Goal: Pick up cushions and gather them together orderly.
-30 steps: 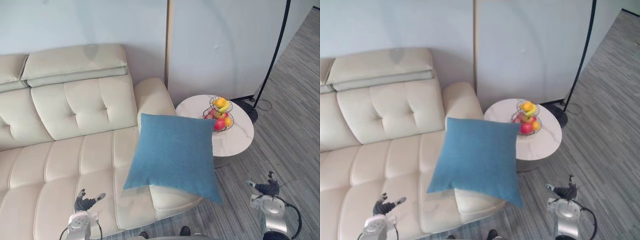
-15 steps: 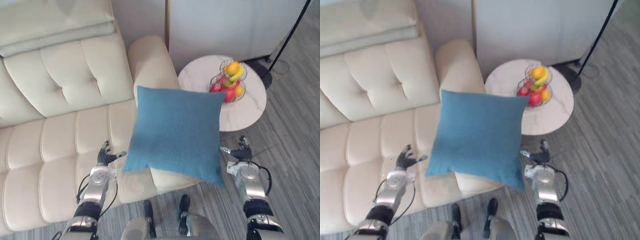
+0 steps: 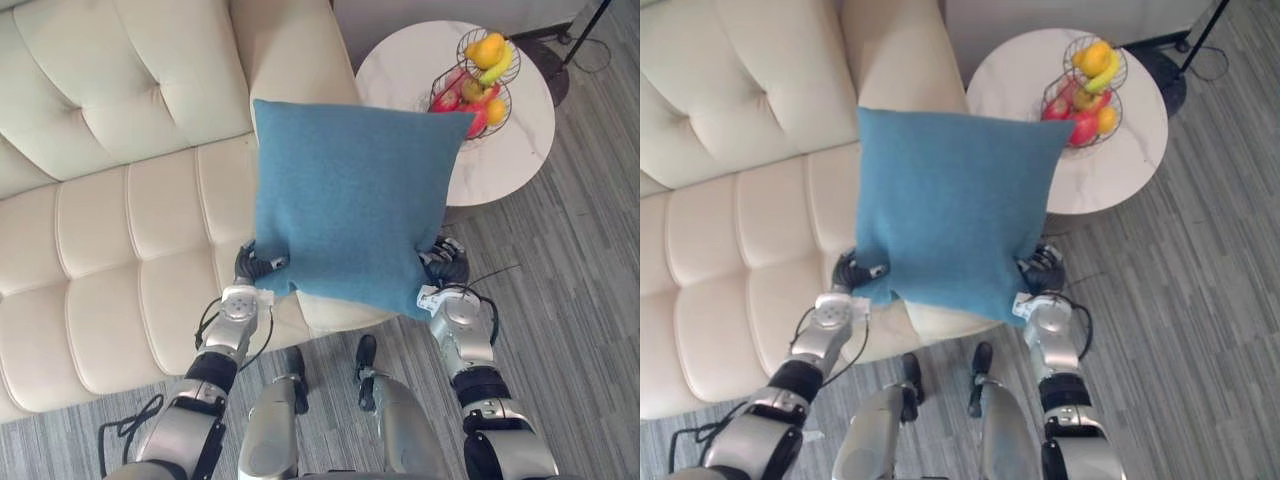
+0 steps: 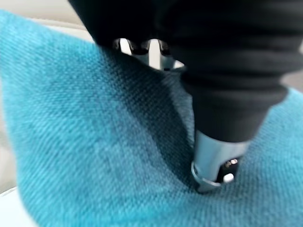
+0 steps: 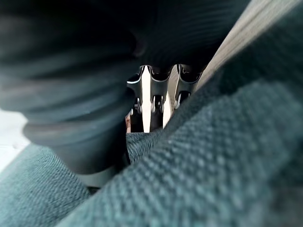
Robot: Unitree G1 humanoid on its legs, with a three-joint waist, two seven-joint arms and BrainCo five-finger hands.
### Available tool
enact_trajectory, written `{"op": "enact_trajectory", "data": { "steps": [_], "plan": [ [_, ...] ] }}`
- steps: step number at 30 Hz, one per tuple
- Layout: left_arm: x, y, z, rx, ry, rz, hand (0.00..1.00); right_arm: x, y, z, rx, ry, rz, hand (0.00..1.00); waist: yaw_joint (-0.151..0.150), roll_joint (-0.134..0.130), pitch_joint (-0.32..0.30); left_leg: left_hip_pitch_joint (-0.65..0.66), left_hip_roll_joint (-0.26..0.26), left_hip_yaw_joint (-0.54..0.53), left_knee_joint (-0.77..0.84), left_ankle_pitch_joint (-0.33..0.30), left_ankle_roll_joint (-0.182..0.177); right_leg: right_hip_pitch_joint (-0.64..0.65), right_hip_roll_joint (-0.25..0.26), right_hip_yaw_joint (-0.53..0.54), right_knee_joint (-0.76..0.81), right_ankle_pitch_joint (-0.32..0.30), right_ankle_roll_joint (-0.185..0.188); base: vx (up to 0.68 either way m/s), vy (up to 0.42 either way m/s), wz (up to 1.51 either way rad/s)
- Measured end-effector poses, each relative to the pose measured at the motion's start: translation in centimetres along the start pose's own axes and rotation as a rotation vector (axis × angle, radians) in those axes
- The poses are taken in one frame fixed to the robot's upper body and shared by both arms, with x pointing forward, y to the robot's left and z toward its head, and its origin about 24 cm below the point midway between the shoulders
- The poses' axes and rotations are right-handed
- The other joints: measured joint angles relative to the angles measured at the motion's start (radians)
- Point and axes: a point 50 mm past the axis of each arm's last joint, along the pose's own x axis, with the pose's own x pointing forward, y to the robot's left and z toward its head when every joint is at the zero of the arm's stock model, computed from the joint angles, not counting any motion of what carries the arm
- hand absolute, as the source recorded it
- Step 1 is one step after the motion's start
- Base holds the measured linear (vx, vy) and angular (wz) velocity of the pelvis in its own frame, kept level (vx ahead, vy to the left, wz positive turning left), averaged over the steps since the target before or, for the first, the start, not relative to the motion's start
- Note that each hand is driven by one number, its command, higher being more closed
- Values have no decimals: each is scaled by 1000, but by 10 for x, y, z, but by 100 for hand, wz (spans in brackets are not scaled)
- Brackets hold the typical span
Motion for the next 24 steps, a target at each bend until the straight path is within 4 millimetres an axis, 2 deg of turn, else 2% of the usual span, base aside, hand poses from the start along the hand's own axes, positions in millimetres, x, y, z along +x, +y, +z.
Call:
{"op": "enact_trajectory", "data": {
  "steps": [6,10,13,15,19,24],
  "plan": [
    [-8,-6,13,-30,-75,-36,100,-16,2,0,43,-28,39,100,11,0,-1,5,10,0,0,5,-7,6,6,-6,-4,0,-1,37,-7,0],
    [-30,-11,-5,-88,-45,-72,100,-40,-6,-24,88,38,53,100,11,0,-12,116,2,0,-60,10,-15,114,13,-11,-55,-3,5,118,9,4],
    [-52,-7,-30,-114,21,-73,100,-62,-11,-49,75,123,85,100,5,-2,-76,192,-19,-3,-167,42,-26,173,13,-14,-114,-5,8,156,3,7],
    [-66,-4,-42,-132,52,-75,100,-73,-13,-60,62,163,111,100,0,-1,-95,263,-27,-16,-230,63,-33,240,18,-29,-153,-5,8,128,-11,16],
    [-90,1,-52,-160,72,-74,100,-87,-18,-68,54,191,144,100,-2,-1,-152,334,-29,-32,-269,72,-38,328,26,-43,-207,-4,8,122,-1,15],
    [-115,13,-58,-227,79,-37,100,-95,-11,-56,-1,123,228,100,0,2,-200,381,-37,-72,-270,72,-38,412,25,-61,-255,1,6,50,9,15]
  ]
}}
